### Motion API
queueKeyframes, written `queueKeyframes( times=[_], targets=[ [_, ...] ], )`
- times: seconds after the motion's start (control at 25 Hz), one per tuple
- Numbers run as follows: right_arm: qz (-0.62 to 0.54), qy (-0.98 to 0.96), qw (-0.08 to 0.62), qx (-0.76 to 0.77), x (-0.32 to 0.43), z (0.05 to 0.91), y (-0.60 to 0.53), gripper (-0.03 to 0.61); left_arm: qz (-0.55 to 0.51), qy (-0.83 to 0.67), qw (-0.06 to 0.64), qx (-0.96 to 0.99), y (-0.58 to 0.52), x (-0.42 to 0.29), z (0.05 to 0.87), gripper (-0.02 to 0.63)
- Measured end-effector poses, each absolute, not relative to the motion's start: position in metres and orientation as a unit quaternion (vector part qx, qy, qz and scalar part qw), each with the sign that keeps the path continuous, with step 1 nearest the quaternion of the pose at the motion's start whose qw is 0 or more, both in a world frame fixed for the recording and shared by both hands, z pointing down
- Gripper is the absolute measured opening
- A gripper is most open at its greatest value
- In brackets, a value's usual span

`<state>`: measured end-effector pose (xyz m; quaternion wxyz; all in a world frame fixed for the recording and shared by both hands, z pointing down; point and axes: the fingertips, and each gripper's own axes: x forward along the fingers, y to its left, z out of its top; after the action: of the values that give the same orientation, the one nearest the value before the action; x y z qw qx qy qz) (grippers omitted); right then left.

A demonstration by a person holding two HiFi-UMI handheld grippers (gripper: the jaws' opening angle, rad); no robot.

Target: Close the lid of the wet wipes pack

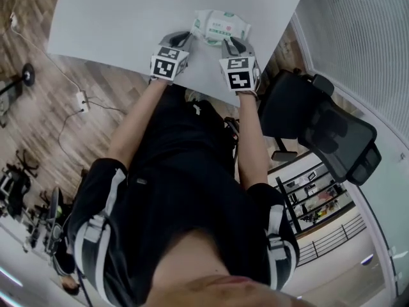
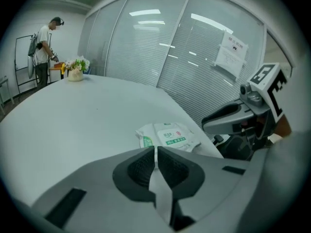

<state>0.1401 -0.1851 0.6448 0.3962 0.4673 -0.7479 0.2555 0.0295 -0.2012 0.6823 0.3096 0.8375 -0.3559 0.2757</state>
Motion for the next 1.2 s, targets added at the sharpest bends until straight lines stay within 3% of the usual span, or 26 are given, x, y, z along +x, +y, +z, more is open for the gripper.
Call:
queueKeyframes(
  times=[0.28,0.48,0.72,1.2],
  targets=[
    [0.223,-0.772,0.218,0.553,0.161,0.515,-0.097,0.063,0.162,-0.408,0.243,0.865,-0.109,0.006,0.553,0.029],
    [0.193,-0.783,0.134,0.576,0.168,0.441,-0.024,0.049,0.094,-0.461,0.167,0.867,-0.039,-0.011,0.448,0.029],
    [0.159,-0.784,0.097,0.592,0.154,0.378,0.043,0.043,0.03,-0.46,0.089,0.883,0.026,-0.023,0.353,0.031],
    [0.134,-0.77,0.045,0.622,0.121,0.332,0.106,0.038,0.016,-0.448,0.091,0.889,0.073,-0.052,0.331,0.031]
  ],
)
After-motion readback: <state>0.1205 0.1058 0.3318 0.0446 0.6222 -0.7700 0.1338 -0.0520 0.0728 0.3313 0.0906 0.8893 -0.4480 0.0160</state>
